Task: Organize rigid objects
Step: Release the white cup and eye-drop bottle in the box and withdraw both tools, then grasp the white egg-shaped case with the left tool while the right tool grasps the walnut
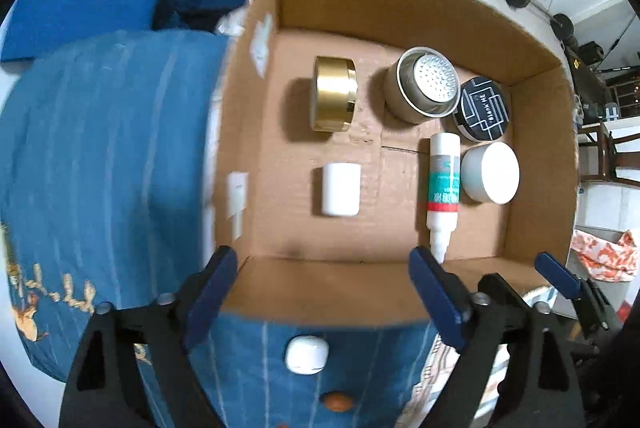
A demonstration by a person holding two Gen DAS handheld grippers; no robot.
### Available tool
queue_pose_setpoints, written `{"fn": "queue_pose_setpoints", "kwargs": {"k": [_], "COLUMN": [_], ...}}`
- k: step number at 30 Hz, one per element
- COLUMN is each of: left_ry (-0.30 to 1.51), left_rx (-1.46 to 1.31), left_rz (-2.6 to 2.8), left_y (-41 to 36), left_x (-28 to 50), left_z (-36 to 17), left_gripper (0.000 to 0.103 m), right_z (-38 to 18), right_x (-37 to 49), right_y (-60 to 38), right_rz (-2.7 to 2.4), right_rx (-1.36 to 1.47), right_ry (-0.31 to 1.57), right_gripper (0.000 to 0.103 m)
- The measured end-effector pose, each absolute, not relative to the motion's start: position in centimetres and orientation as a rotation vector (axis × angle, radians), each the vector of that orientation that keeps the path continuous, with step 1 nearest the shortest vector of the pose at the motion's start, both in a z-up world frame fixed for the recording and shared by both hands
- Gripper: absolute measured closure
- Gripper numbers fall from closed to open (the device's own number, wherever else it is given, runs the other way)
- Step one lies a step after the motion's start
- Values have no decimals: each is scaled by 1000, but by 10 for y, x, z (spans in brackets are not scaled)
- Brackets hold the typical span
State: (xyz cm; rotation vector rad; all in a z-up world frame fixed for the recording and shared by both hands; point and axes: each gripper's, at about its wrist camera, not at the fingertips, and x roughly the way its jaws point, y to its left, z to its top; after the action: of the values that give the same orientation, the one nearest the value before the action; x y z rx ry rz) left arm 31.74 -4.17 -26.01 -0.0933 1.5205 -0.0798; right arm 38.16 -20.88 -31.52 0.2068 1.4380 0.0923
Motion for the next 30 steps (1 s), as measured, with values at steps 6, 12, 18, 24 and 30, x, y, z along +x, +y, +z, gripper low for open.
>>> {"fn": "queue_pose_setpoints", "kwargs": {"k": [6,12,18,24,30], "left_ry": [1418,1348,1291,1251,1295], "left_rx": [-89,-43,-40,-39,29], "left_rz": [-52,-8,6,8,91], "left_y": [-35,-36,-38,-41,-31], "left_x": [271,231,208,191,158], "left_z": [-229,-211,-194,-179,-205], "left_gripper": [13,13,13,13,13], "right_z": [-284,-269,-254,-232,-263], "right_x": [341,303,278,261,233], "right_y": [-206,-207,-212,-217,-203], "right_rz": [111,80,18,3,67], "right_rx": [174,138,85,73,56], "right_ry": [1380,1375,1338,1273,1375], "right_gripper": [0,0,0,0,0]}}
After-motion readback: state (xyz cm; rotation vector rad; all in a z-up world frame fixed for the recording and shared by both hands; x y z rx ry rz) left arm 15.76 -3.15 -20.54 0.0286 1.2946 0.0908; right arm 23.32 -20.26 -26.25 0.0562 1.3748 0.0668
